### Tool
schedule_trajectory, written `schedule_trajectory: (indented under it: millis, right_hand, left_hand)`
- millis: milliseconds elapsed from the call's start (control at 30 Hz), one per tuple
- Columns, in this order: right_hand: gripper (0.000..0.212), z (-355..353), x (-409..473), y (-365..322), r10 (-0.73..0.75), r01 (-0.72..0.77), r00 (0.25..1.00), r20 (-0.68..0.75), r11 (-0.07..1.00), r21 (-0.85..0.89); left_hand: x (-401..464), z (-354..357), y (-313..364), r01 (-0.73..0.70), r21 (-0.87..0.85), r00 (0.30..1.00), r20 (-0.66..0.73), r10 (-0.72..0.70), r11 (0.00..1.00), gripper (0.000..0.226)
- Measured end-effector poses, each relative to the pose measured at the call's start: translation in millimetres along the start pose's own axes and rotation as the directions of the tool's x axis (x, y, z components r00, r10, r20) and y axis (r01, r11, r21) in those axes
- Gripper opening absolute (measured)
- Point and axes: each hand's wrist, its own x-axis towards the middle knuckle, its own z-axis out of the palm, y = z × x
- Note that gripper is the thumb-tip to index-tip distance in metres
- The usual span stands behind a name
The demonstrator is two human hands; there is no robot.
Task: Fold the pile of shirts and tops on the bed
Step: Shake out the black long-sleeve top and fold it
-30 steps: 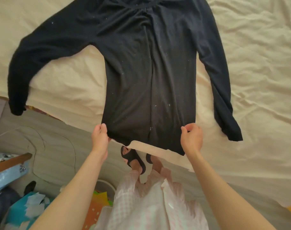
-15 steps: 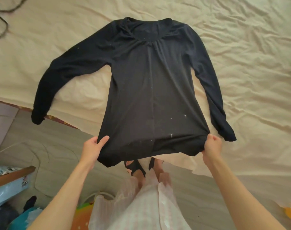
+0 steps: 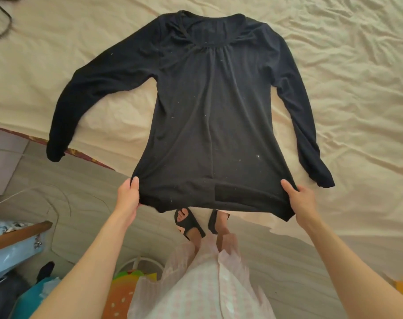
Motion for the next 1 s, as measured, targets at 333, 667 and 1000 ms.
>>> schedule_trajectory:
  millis: [333,667,1000]
  right_hand:
    - [0.018,21,37,40,-0.051,-0.012,0.976,-0.212,0.958,-0.288]
    - [0.059,81,5,79,0.474,-0.633,0.77,0.427,0.489,0.6]
    - [0.045,70,25,62,0.465,-0.584,0.709,0.53,-0.033,0.811]
  left_hand:
    - [18,15,-72,0.23,0.228,0.972,-0.099,-0.213,0.946,0.025]
    - [2,83,-67,0.672,-0.405,0.741,0.349,-0.574,0.621,0.049]
    - [23,88,-58,0.656,-0.671,0.692,0.352,-0.631,0.345,0.028]
